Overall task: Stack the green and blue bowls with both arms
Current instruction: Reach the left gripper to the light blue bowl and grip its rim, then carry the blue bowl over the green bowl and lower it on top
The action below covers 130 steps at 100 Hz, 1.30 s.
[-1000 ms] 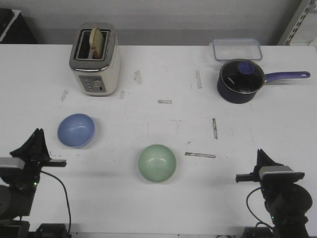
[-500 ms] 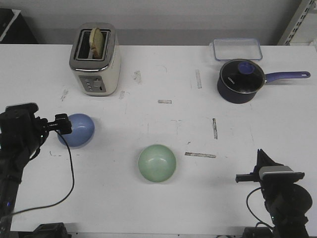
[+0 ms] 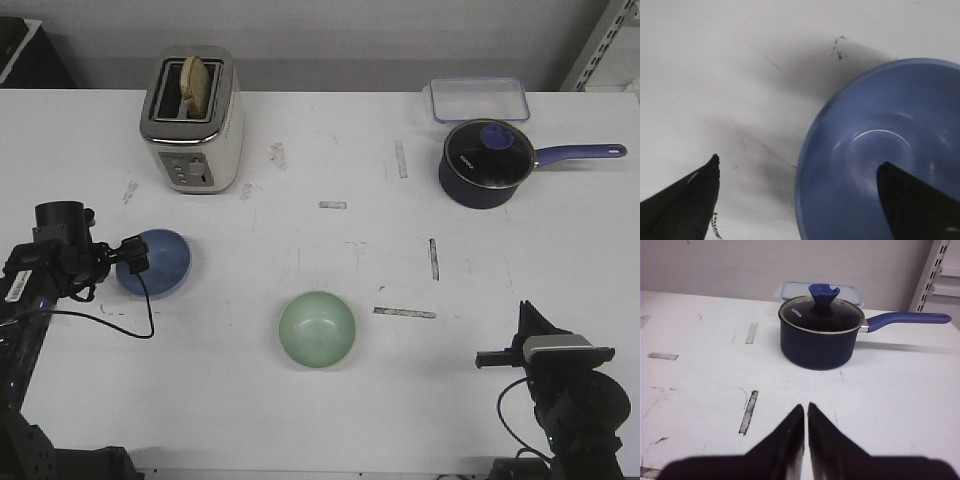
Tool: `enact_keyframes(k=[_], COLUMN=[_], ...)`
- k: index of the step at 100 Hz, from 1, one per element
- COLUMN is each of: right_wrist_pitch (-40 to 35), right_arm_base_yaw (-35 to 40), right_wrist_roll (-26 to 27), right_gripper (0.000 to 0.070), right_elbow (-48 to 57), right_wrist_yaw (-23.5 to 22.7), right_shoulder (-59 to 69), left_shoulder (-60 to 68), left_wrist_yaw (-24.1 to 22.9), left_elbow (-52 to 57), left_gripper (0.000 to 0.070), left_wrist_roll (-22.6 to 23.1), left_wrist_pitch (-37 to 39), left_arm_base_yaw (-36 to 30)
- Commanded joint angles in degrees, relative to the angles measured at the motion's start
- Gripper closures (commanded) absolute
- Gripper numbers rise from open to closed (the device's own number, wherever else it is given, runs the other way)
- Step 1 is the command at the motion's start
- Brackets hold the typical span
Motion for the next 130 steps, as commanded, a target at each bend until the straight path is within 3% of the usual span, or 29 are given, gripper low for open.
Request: enact_keyframes(k=[1,8,12,21,39,72,99,114,130], right_wrist_pitch=[0.52,0.52,0.52,0.52,0.5,0.5,0.5,0.5,0.5], right_arm_base_yaw=[0.09,0.09,0.09,0.09,0.09,0.09,0.09,0.09,0.09], right_wrist_roll=[0.15,0.15,0.15,0.15,0.15,0.13,0.15,0.15,0.15], right_gripper=[0.0699,0.0699,0.0699,0.0699,0.0699,0.0699,0.0699,0.0699,0.0699], right_elbow=[0.04,0.04,0.04,0.04,0.04,0.04,0.04,0.04,0.04], right_wrist_yaw=[0.0,0.0,0.0,0.0,0.0,0.0,0.0,0.0,0.0], right_shoulder=[0.2,0.2,0.2,0.2,0.2,0.2,0.2,0.2,0.22], left_shoulder=[1.68,2.58,2.95,3.85,4.68,3.93,-1.14,-5.81,-10.84], left_wrist_yaw=[0.04,0.04,0.04,0.04,0.07,0.72,8.22,12.26,12.74], left_elbow=[0.79,0.79,0.79,0.79,0.79,0.85,3.69,5.6,5.62], left_gripper=[0.0131,0.0153,0.0201,0.0345,0.0699,0.07,0.07,0.0699,0.0699], left_wrist_roll=[-0.15,-0.15,-0.15,-0.13,-0.15,-0.2,-0.39,-2.89,-6.08], left_wrist_pitch=[0.2,0.37,0.42,0.22,-0.44,-0.22,-0.09,0.07,0.17], left_arm_base_yaw=[0.33,0.33,0.33,0.35,0.66,0.63,-0.24,-3.52,-11.8])
